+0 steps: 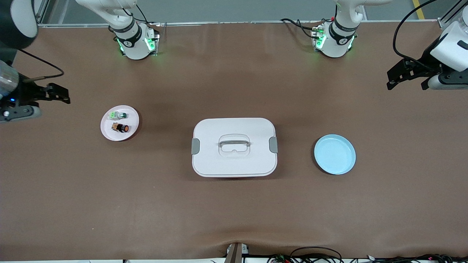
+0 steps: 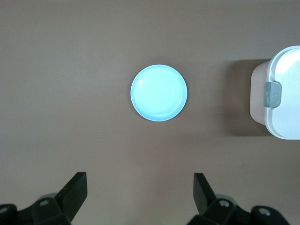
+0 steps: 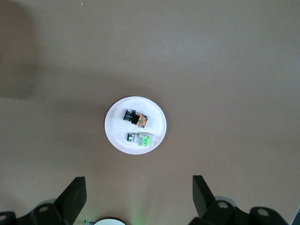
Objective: Transfer orange switch to right arm and place
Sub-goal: 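Open the right gripper and raise it away from the plate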
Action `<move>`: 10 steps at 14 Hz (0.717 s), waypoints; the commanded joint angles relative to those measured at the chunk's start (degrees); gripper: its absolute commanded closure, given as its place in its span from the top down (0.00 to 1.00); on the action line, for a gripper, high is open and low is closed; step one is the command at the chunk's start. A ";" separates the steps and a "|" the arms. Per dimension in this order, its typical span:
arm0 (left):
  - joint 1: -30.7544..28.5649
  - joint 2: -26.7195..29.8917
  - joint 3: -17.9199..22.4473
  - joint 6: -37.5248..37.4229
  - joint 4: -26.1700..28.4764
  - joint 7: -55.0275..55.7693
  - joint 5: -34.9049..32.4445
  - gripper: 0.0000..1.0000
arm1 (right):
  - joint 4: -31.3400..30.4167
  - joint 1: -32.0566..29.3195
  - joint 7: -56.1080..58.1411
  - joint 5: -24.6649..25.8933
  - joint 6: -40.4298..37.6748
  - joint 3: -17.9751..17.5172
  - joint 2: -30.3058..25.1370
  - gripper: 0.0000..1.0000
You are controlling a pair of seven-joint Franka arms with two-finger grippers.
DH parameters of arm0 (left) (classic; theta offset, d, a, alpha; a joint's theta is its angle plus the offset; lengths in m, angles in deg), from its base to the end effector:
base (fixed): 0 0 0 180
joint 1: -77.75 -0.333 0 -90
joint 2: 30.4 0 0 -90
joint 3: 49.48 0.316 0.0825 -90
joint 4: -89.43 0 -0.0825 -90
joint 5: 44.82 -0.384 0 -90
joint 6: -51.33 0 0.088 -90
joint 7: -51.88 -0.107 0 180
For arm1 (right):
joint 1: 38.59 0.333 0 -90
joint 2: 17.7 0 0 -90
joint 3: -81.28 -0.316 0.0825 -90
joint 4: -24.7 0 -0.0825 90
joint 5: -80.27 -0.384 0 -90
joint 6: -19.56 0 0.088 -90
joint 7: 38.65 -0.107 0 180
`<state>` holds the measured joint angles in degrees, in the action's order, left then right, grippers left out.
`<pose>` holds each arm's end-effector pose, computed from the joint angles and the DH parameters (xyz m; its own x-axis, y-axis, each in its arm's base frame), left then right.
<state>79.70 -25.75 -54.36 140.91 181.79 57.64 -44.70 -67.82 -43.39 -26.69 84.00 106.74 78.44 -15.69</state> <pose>0.5245 -0.0651 0.6482 0.9993 -0.0186 0.0327 -0.0185 -0.9998 -0.0015 0.5559 -0.0267 0.5807 0.9756 0.1706 -0.1381 0.1770 -0.9836 0.0353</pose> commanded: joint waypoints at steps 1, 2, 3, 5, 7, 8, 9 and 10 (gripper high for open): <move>-0.45 0.54 0.14 -0.02 0.36 -1.01 -0.21 1.00 | 4.18 -0.64 -5.35 -0.04 -2.19 -0.67 0.90 1.00; -0.45 0.62 0.14 0.07 0.45 -1.01 -0.38 1.00 | 4.62 -0.81 -8.33 -1.26 -1.93 -0.67 0.90 1.00; -0.54 0.80 0.05 0.25 0.37 -1.01 -1.16 1.00 | 4.71 -0.99 -9.84 -4.49 -2.10 -0.32 0.72 1.00; -0.45 0.63 0.05 0.34 0.45 -1.01 -1.61 1.00 | 4.62 -3.00 -9.33 -6.71 -2.28 -0.05 0.28 1.00; -0.45 0.80 0.05 0.34 0.37 -1.01 -1.61 1.00 | 5.06 -3.10 -9.68 -5.93 -2.02 -0.05 -0.07 1.00; -0.54 0.97 0.14 0.25 0.37 -1.01 -1.61 1.00 | 6.80 -2.93 -9.59 -5.75 -2.36 -0.31 -0.07 1.00; -0.63 0.98 0.14 0.25 0.37 -1.01 -1.61 1.00 | 7.43 -2.75 -9.59 -5.66 -2.72 -0.40 0.02 1.00; -0.63 0.98 0.14 0.16 0.28 -1.01 -1.61 1.00 | 7.78 -2.75 -9.59 -5.14 -2.81 -0.41 0.02 1.00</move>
<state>79.26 -25.69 -54.25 140.95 181.78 57.64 -45.40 -62.33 -45.72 -35.23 78.69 105.42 78.79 -15.76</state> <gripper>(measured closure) 0.000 0.000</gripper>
